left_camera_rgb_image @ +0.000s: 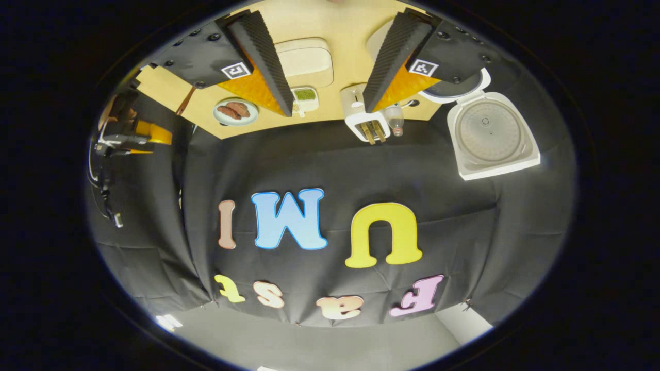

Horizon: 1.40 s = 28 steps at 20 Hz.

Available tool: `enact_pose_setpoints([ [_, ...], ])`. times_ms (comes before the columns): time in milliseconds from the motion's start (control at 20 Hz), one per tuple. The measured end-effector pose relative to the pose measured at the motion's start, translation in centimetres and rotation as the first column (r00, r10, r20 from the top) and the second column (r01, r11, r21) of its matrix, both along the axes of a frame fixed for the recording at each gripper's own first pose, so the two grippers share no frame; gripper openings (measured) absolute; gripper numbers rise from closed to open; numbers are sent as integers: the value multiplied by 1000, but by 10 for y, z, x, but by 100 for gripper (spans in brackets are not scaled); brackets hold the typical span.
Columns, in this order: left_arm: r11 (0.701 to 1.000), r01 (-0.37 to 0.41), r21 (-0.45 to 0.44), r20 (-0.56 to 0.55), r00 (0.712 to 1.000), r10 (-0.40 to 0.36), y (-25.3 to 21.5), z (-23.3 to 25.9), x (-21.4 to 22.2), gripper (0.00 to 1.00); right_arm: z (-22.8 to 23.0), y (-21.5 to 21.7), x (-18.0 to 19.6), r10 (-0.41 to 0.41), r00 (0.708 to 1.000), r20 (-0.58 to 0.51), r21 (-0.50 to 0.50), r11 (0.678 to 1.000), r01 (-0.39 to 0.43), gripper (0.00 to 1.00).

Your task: Close the left gripper, press the button to open the rice cooker; take a wooden spoon from the chopstick holder with the right hand, scoop a spoonful of rice and pour it into the rice cooker, then put the wooden spoon back into the chopstick holder.

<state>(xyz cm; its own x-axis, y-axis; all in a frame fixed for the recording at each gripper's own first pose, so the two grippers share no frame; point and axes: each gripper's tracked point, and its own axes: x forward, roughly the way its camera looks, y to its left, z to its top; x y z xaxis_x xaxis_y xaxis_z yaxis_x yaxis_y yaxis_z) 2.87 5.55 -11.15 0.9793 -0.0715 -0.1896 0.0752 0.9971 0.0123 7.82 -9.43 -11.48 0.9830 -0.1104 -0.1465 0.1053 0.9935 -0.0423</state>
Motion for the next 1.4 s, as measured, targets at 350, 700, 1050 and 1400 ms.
enact_pose_setpoints([
  [350,995,-95,-9,73,993,96,45,40,12,95,72,37,-1,13,993,114,31,999,-17,96],
  [700,945,-328,-8,113,938,327,129,70,32,95,86,70,1,75,989,129,10,997,-77,96],
  [1050,739,-673,4,108,735,669,247,95,61,95,79,74,14,73,993,92,12,997,-74,96],
  [1400,554,-832,-13,129,548,827,357,123,96,95,73,59,31,39,997,72,2,999,-39,96],
])
